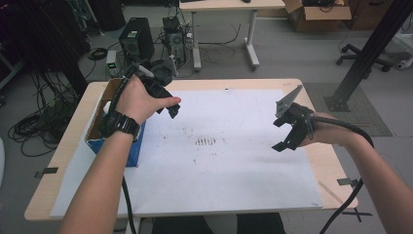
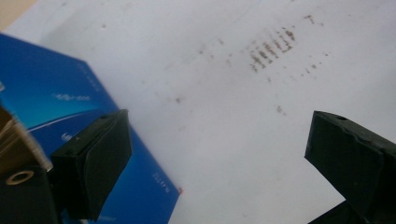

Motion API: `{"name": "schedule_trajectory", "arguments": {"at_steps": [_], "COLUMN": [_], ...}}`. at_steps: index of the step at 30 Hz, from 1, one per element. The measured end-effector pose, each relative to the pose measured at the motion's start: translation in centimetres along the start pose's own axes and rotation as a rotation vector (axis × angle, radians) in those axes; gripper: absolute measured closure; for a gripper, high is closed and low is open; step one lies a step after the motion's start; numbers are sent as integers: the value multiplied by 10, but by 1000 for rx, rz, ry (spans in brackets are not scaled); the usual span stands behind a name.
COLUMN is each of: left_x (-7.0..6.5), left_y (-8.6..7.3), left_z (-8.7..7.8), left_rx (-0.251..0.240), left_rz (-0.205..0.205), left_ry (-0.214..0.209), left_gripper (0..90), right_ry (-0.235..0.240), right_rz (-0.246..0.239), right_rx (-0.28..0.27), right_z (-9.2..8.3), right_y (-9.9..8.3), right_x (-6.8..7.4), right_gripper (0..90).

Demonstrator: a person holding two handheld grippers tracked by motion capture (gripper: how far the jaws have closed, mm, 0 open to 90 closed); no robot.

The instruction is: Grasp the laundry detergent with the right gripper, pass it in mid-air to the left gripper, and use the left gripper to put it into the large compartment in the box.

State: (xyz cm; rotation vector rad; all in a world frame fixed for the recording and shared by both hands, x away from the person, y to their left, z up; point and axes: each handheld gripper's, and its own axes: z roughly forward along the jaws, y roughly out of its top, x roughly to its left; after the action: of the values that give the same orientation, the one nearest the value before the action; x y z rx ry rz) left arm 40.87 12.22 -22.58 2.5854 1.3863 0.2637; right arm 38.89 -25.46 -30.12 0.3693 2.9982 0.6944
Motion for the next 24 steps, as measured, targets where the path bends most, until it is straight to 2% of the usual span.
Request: {"name": "schedule_trajectory", "arguments": {"at_steps": [5, 12, 18, 24], "left_x": [-13, -26, -30, -30], "left_y": [4, 10, 11, 10], "left_z": [8, 13, 15, 14], "left_rx": [1, -5, 2, -5], "left_rz": [49, 88, 108, 108], "left_ry": [-20, -49, -60, -67], "left_gripper": [75, 71, 69, 68], "right_ry": [8, 26, 30, 32], "right_rz": [9, 18, 22, 21], "right_rx": [-5, -21, -24, -21], "right_z": [1, 0, 0, 0], "right_y": [0, -2, -5, -5], "right_x": [-1, 0, 0, 1], "right_gripper": [61, 50, 49, 49]}}
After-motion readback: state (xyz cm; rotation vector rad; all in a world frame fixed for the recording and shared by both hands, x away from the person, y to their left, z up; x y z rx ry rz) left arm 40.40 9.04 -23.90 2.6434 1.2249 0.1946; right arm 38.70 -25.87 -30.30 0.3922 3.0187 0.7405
